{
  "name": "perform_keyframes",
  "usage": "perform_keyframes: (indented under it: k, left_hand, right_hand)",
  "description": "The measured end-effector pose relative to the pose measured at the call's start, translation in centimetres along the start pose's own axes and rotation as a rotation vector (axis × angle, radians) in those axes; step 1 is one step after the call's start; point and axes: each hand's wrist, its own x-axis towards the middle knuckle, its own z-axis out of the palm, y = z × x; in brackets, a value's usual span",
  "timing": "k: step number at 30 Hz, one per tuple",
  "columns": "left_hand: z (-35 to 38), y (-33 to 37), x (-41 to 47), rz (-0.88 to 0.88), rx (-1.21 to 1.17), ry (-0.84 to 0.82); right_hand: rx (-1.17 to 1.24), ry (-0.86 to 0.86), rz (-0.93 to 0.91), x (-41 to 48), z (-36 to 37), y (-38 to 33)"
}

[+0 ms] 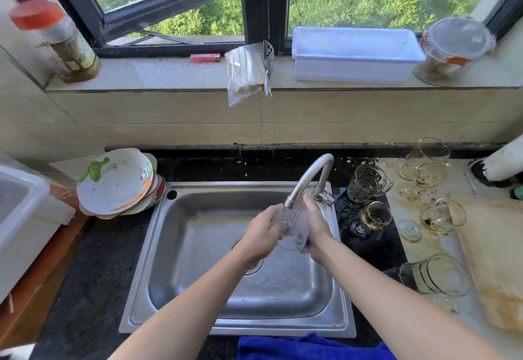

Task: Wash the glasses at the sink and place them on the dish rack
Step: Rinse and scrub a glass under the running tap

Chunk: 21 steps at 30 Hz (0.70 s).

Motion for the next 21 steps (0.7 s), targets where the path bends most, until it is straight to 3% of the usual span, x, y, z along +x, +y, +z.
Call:
perform_keyframes:
  k: [4,8,13,16,18,21]
  left_hand:
    - [0.7,2.1,-0.9,-0.137,-0.428,-0.092]
    - [0.6,2.4,0.5,-0.314,-0.337,-0.022]
    - [1.7,1.0,0.5,-0.254,-0.268,-0.084]
    - [1.0,1.0,0.6,-0.267,-0.235,-0.066]
    - [0.6,0.9,0.6,-0.261,-0.173,-0.078]
    - [0.0,0.2,1.0,-0.324,-0.304,0.011]
  right_hand:
    - [-0.047,0.184,-0.171,-0.9,-0.6,-0.8]
    - [-0.382,0.189,-0.269,-2.4,-0.2,0.5]
    - [-0.264,0.365,-0.305,-1.5,-1.2,-1.4]
    - [-0.355,0.275,-0.330,-1.2,-1.0,-0.9]
    - [-0.305,0.176,-0.259,-1.3,-0.4,-0.7]
    - [-0.168,0.110,-0.178,-1.8,0.3,-1.4]
